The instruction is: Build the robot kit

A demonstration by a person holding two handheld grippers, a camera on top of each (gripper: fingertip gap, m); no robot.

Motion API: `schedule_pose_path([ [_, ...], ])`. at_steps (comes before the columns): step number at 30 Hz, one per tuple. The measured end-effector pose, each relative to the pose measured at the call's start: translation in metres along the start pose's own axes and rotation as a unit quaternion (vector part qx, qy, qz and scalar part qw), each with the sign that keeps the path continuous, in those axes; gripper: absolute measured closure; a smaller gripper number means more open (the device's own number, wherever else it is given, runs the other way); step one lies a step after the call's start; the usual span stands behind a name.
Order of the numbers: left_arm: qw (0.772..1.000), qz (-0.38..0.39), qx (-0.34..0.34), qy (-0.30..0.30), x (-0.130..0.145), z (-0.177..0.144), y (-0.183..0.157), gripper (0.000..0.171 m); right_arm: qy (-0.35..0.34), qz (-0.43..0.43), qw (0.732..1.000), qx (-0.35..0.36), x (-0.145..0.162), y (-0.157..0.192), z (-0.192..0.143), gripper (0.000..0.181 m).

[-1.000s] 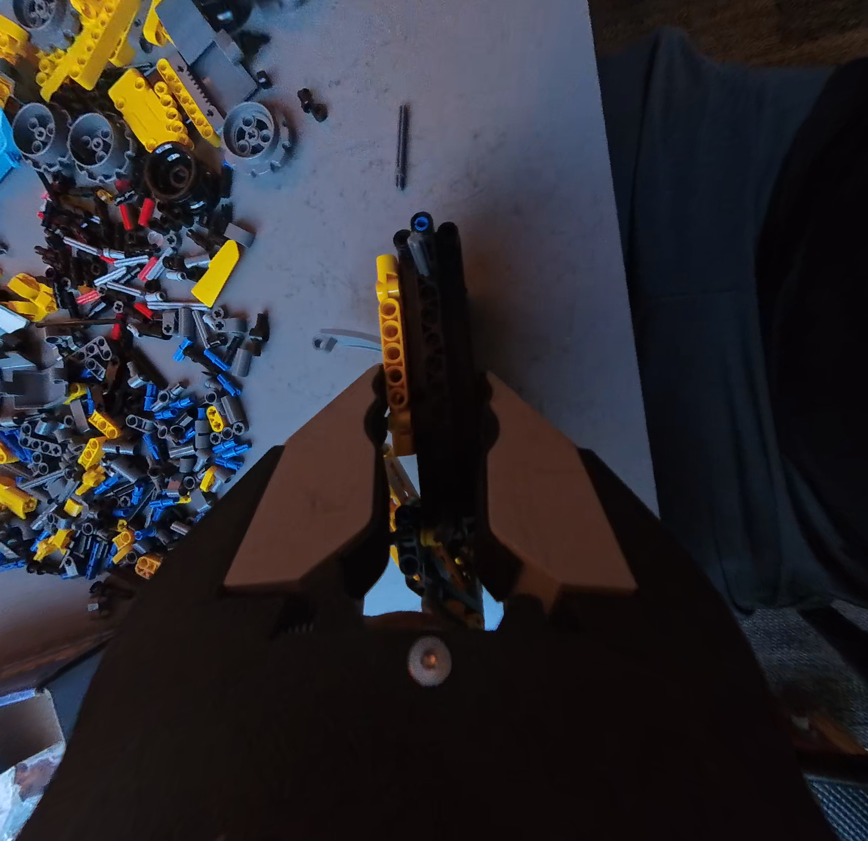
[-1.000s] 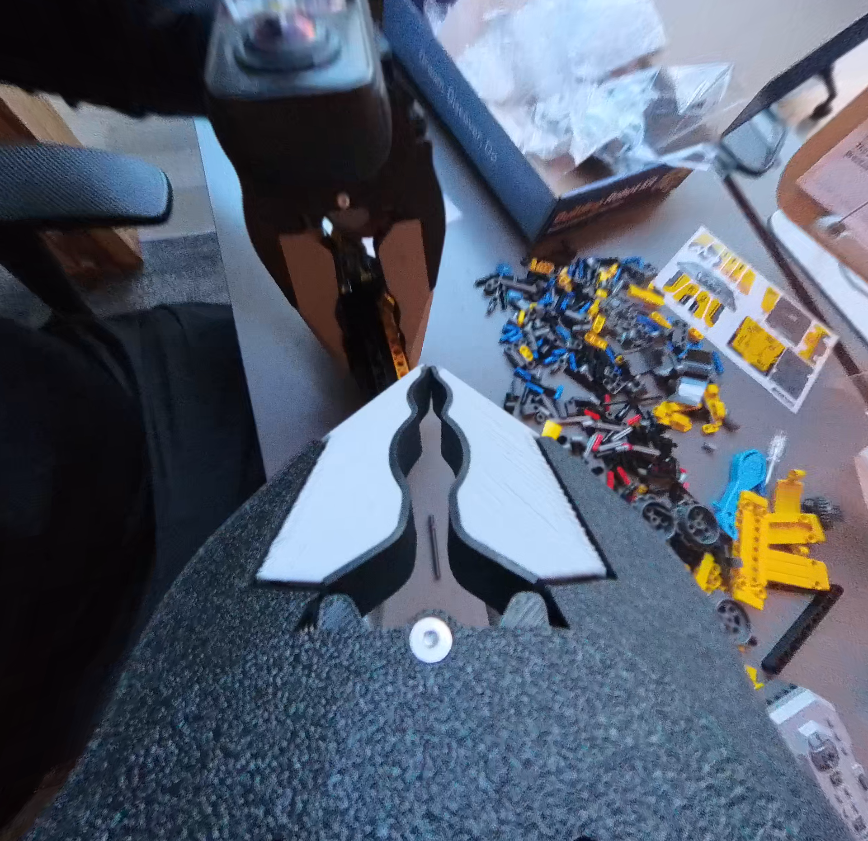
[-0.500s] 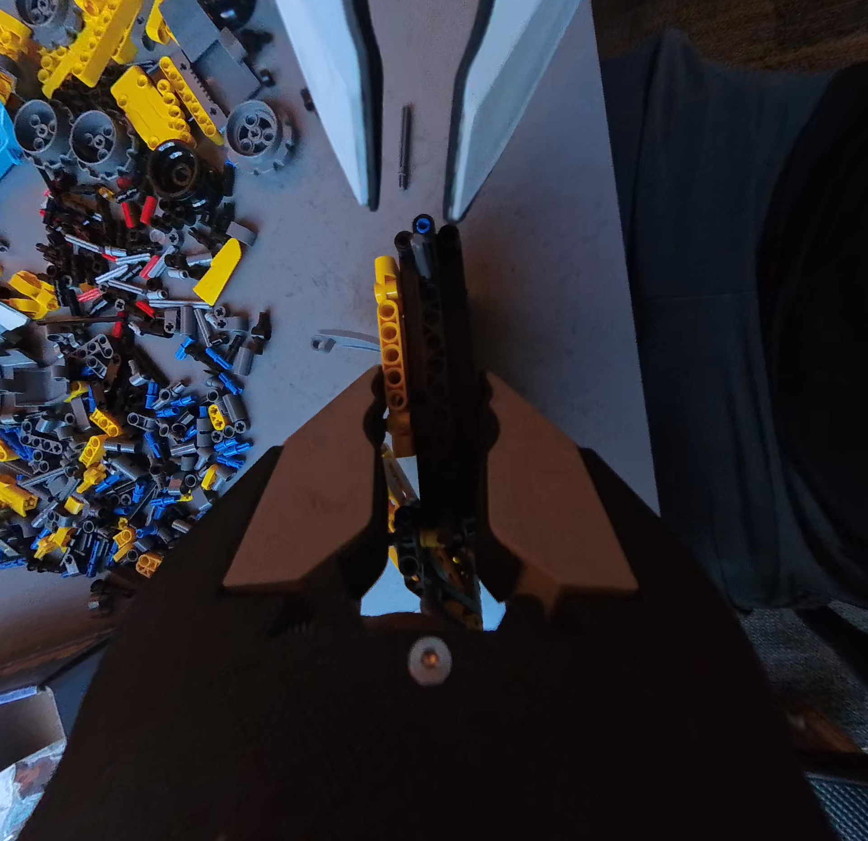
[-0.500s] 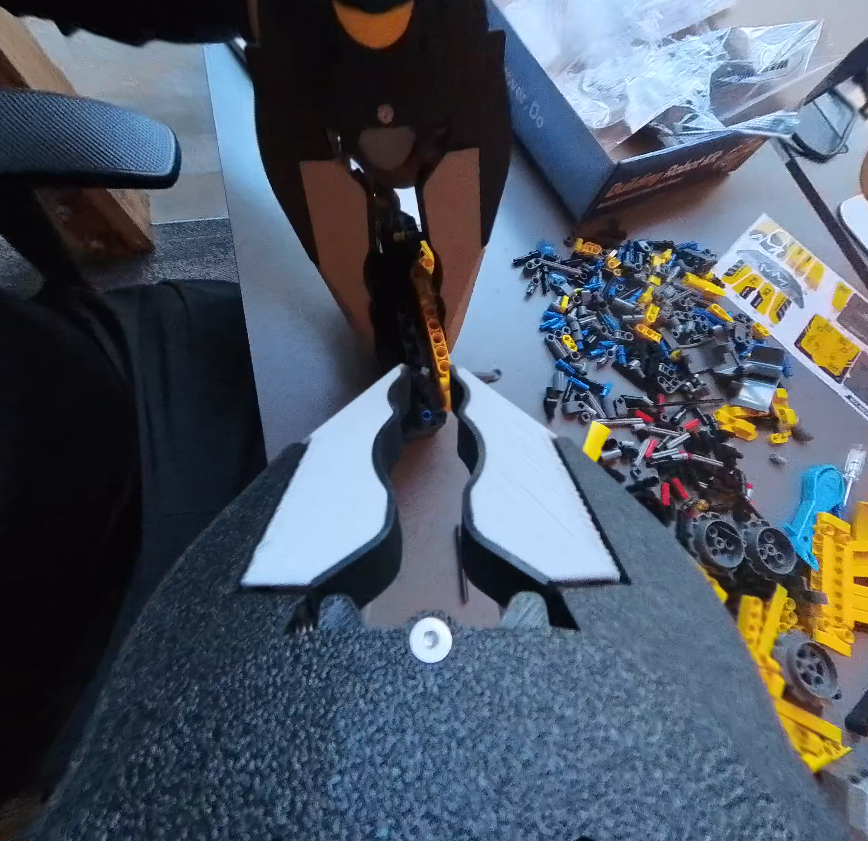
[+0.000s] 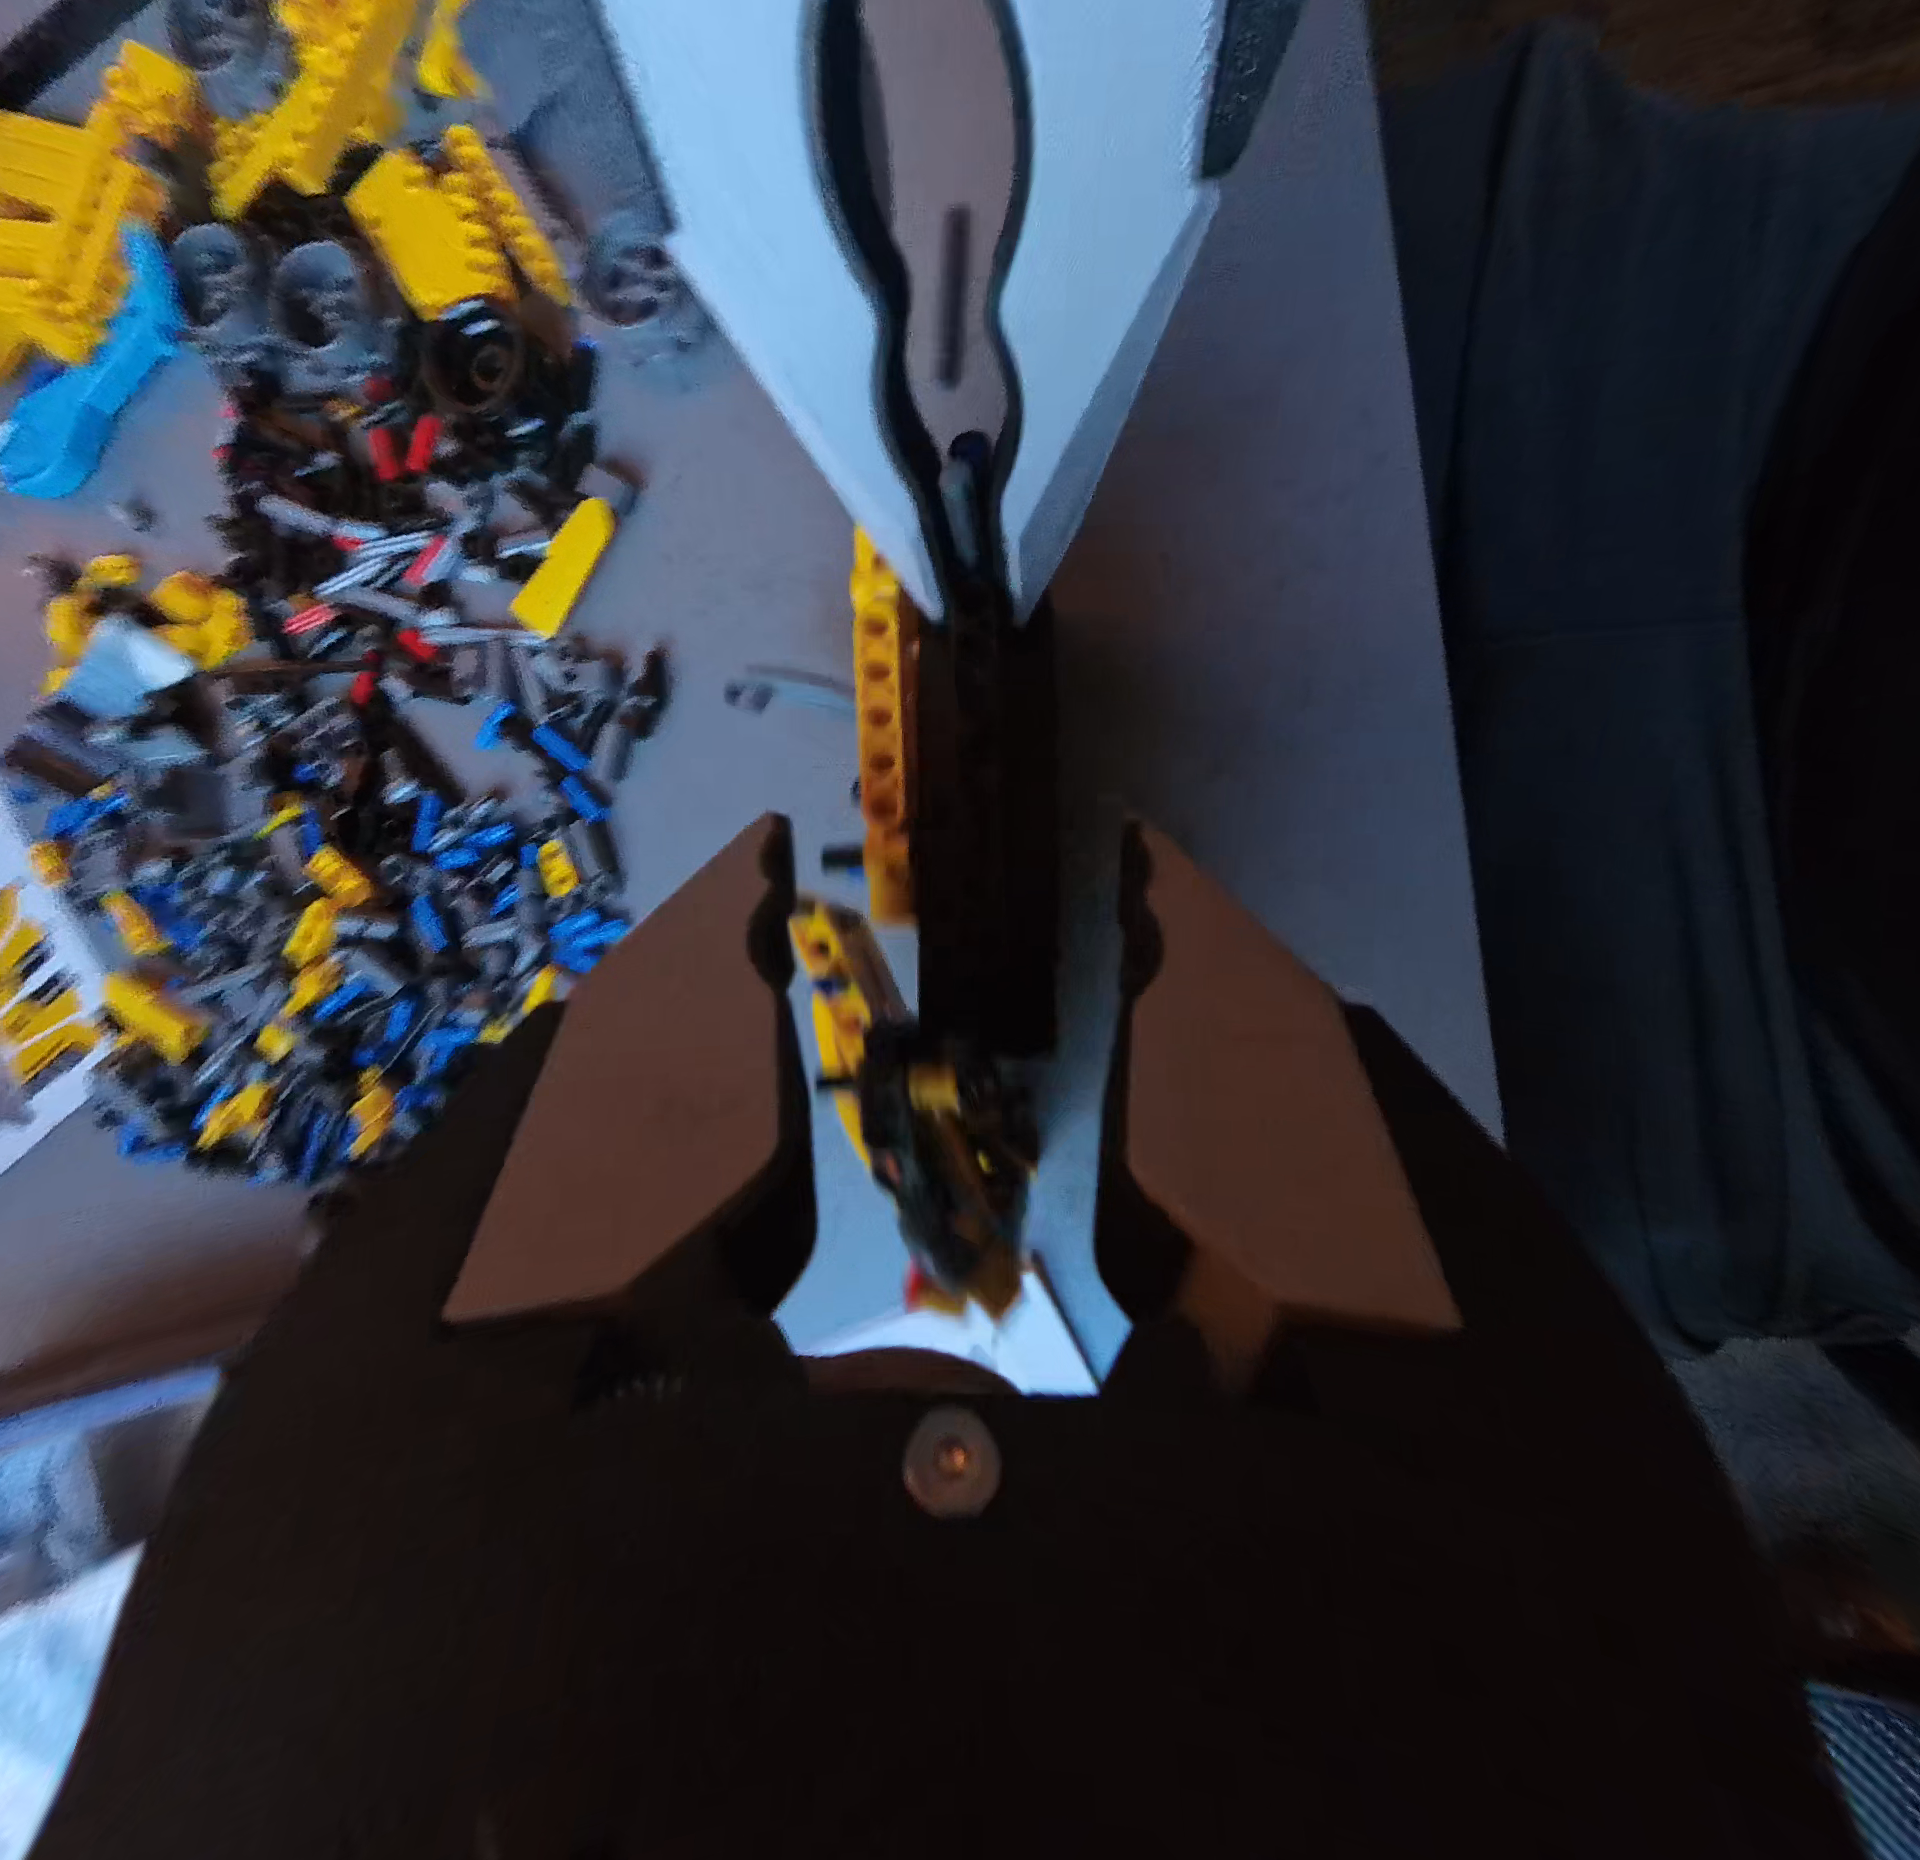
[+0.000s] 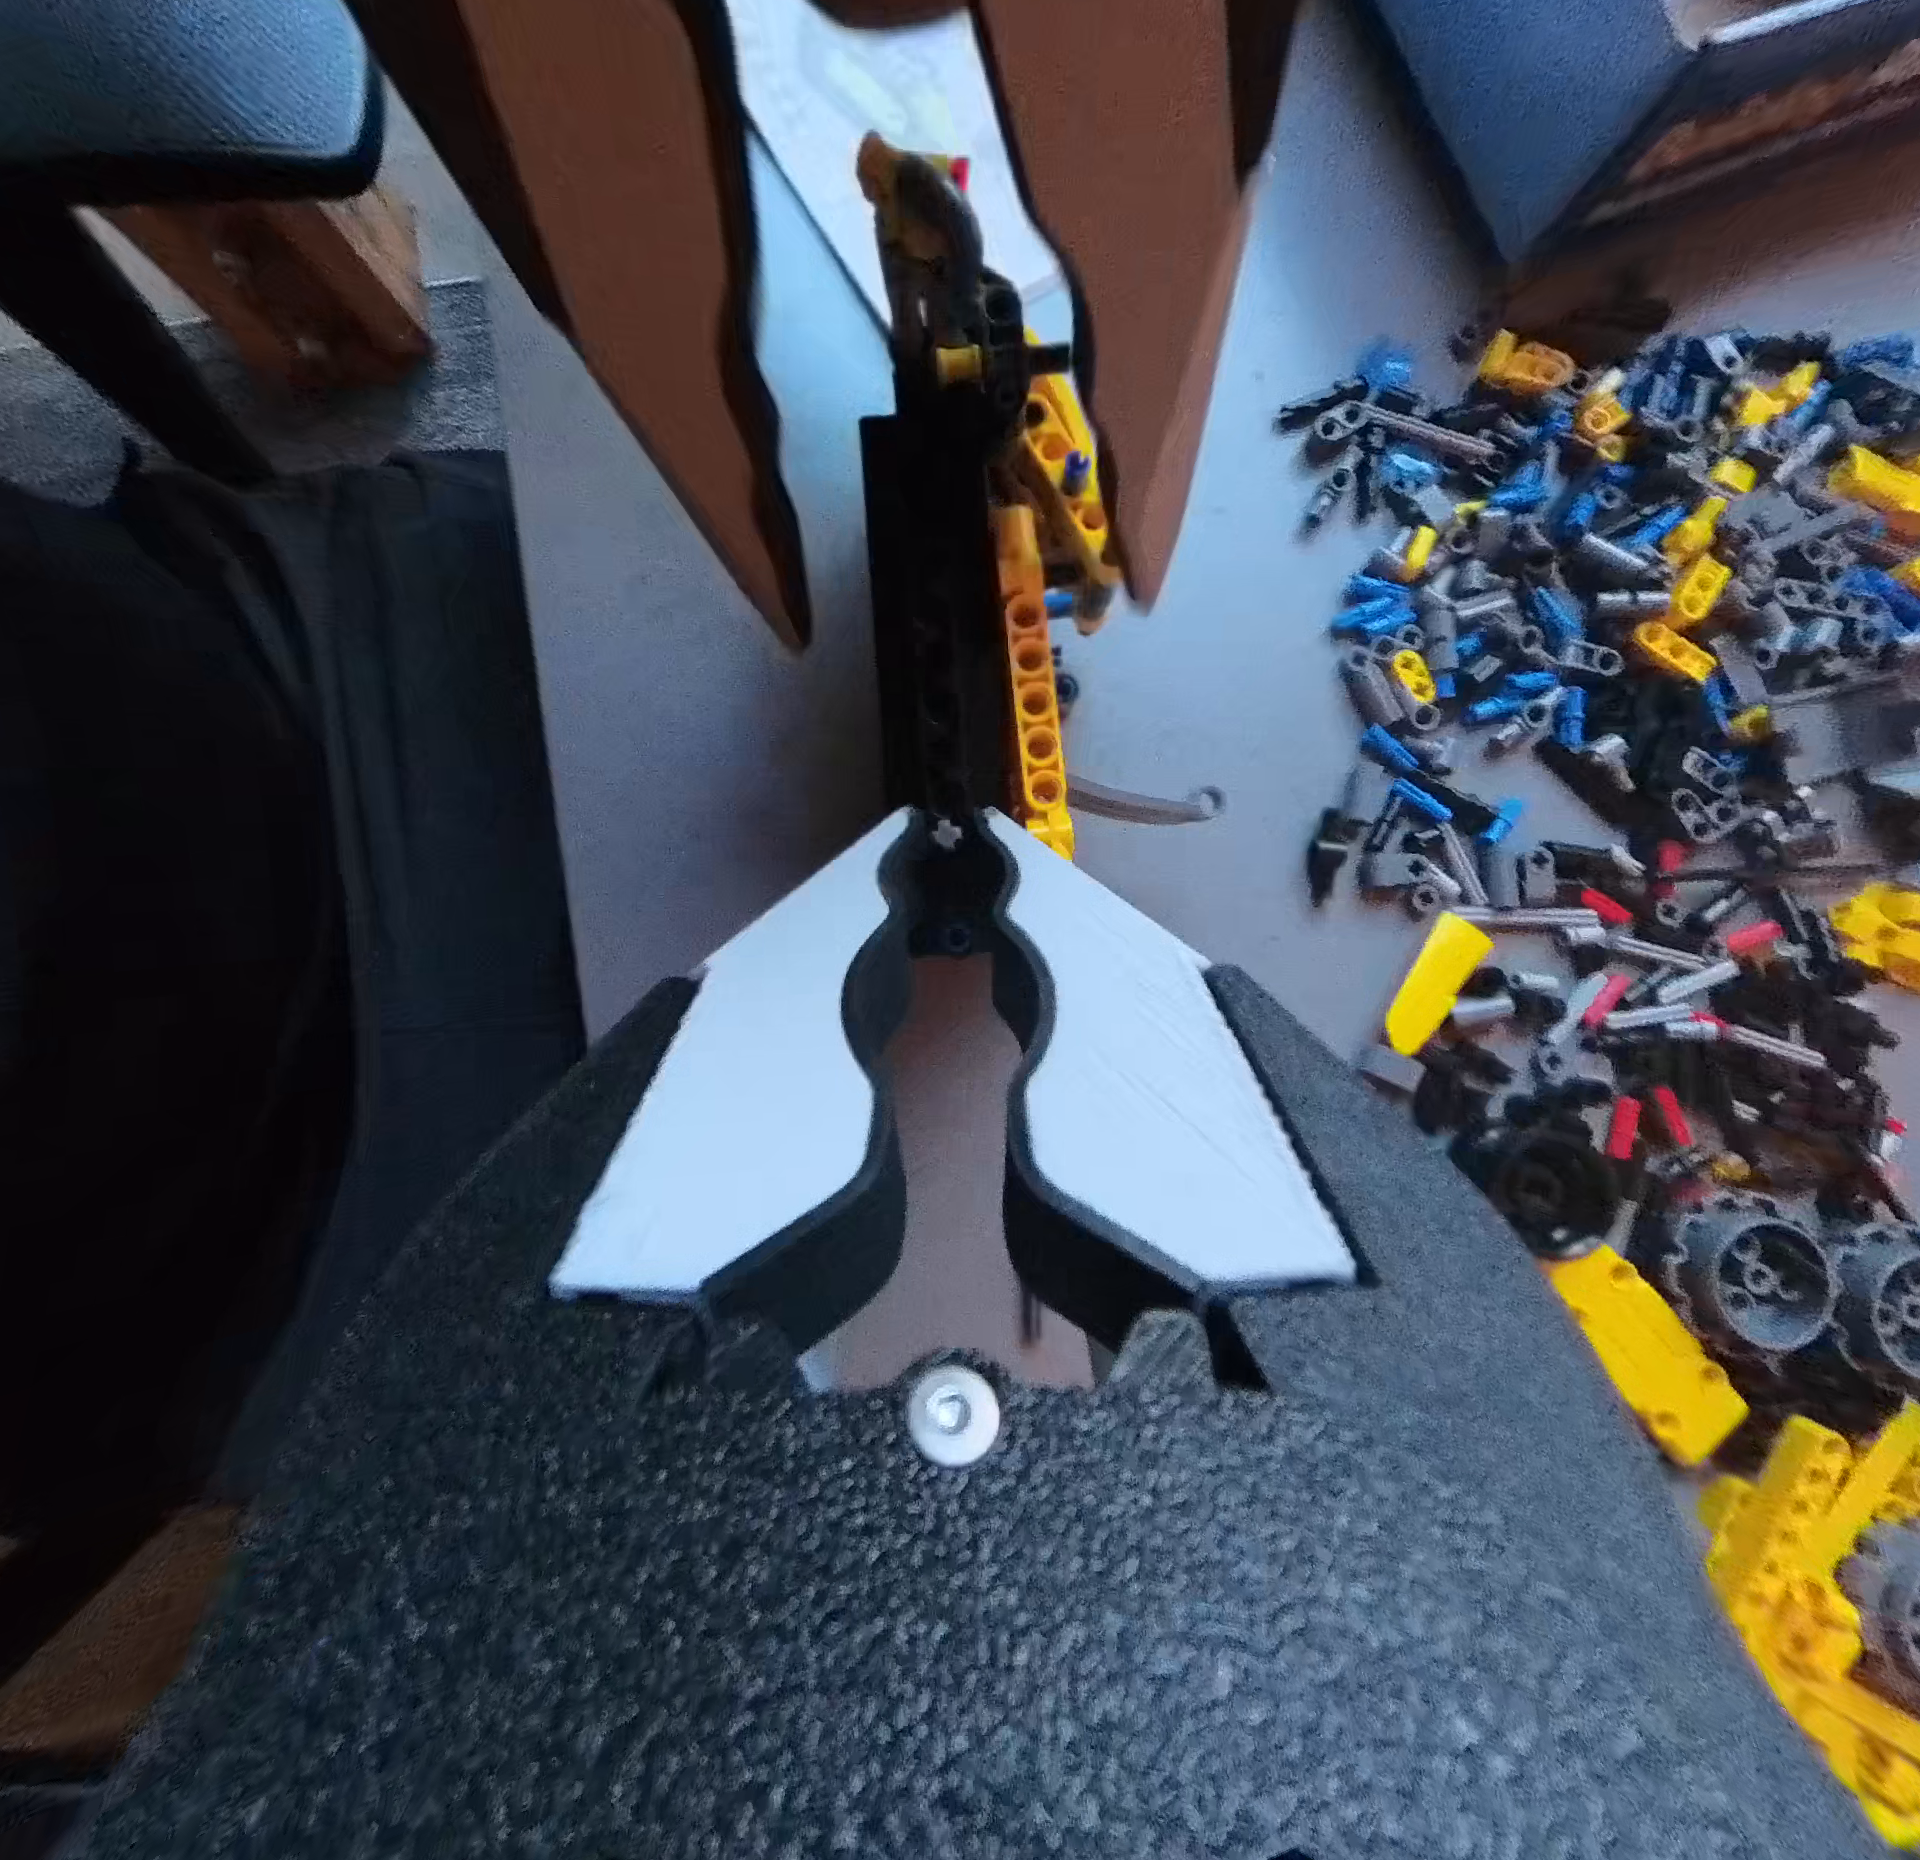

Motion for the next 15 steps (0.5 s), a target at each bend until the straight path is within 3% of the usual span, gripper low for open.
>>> schedule_pose_path([
  [1,1.0,-0.009,-0.015,-0.016,0.002,-0.013,0.004,0.109,0.003,0.004,1.0,0.004,-0.001,-0.004,-0.001,0.175],
  [4,0.995,-0.061,-0.027,-0.079,0.017,-0.053,0.013,0.114,-0.009,0.049,0.998,-0.036,-0.001,-0.019,0.0,0.174],
  [6,0.992,-0.09,-0.053,-0.074,0.034,-0.064,0.019,0.113,-0.018,0.096,0.992,-0.083,-0.001,-0.029,0.0,0.174],
  [9,0.989,-0.102,-0.071,-0.075,0.043,-0.056,0.014,0.11,-0.024,0.155,0.978,-0.135,-0.002,-0.049,0.0,0.175],
  [15,0.982,-0.021,-0.171,-0.082,0.041,-0.024,-0.006,0.108,-0.006,0.26,0.94,-0.222,0.001,-0.078,0.008,0.174],
])
Point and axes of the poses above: each gripper's, where its closed fingertips meet, z out along the fingers, x out of its underside, y = z × x across the jaws, the point moved 8 cm from there along -z, back along the fingers, and after that the axes turned 8 degrees about -y, right-handed, at the moved point
